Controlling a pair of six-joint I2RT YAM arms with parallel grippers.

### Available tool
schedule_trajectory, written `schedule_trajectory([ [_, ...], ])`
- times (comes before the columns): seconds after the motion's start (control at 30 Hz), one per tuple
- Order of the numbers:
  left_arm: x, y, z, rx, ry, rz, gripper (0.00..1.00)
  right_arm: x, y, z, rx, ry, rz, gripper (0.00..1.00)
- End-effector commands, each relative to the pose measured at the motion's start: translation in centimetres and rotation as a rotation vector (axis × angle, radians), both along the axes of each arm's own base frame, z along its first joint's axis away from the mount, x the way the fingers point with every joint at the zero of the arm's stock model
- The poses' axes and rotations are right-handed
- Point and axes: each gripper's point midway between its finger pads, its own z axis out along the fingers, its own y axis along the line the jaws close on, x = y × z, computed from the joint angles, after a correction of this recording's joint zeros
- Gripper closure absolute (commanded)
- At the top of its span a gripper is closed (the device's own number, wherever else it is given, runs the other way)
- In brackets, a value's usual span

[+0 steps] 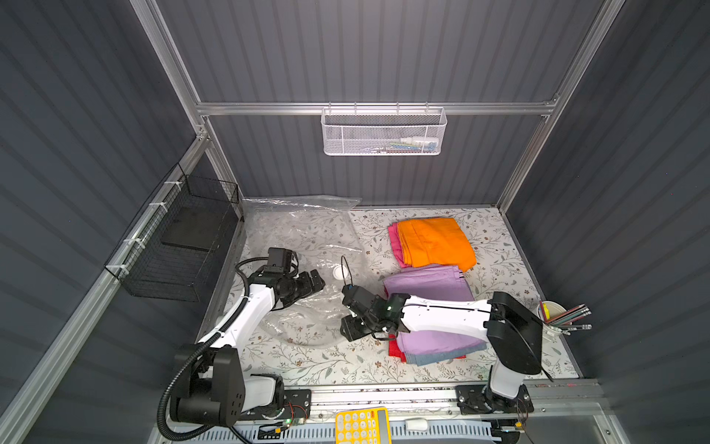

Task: Take the trousers out of the vacuum bag
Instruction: Adjust the vacuum bag at the center of the board.

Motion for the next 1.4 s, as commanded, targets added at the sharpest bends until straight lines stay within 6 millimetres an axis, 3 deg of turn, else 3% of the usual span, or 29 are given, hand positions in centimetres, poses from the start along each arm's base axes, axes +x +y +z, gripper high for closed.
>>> schedule_trajectory([
  [0.0, -0.3, -0.2, 1.7, -0.029, -0.020, -0.006, 0.00, -0.7, 0.3, -1.7, -0.060, 0.089, 0.039, 0.56],
  [0.2, -0.5, -0.3, 2.8, -0.042, -0.043, -0.001, 0.00, 2.0, -0.2, -4.4, -0.111, 0.112, -0.026, 0.57],
  [0.33, -0.5, -0.3, 5.2, -0.055, -0.097, 0.007, 0.00, 4.6, -0.2, -5.4, -0.108, 0.101, -0.082, 0.56],
  [0.53, -0.7, -0.2, 10.2, -0.076, -0.211, 0.016, 0.00, 8.6, 1.3, -5.6, -0.077, 0.074, -0.151, 0.55],
  [0.67, -1.5, -0.5, 11.1, -0.099, -0.209, 0.004, 0.00, 11.3, 2.8, -5.3, -0.048, 0.047, -0.192, 0.54],
  [0.7, -1.7, -0.6, 10.8, -0.105, -0.196, 0.005, 0.00, 12.0, 3.5, -4.7, -0.006, 0.046, -0.199, 0.54],
  [0.8, -2.9, -1.1, 8.6, -0.147, -0.135, 0.008, 0.00, 13.1, 3.3, -1.9, 0.058, -0.023, -0.227, 0.51],
  [1.0, -5.4, -1.5, 3.4, -0.201, -0.024, 0.049, 0.00, 13.1, 1.7, 3.4, 0.158, -0.089, -0.264, 0.47],
  [1.13, -6.7, -2.1, 0.9, -0.211, 0.017, 0.059, 0.00, 12.9, 1.8, 6.0, 0.232, -0.099, -0.282, 0.47],
  [1.23, -7.5, -2.3, -0.9, -0.201, 0.044, 0.063, 0.00, 13.2, 1.8, 7.4, 0.268, -0.117, -0.298, 0.44],
  [1.37, -8.1, -2.6, -3.5, -0.202, 0.074, 0.068, 0.00, 13.6, 1.9, 6.3, 0.255, -0.073, -0.310, 0.44],
])
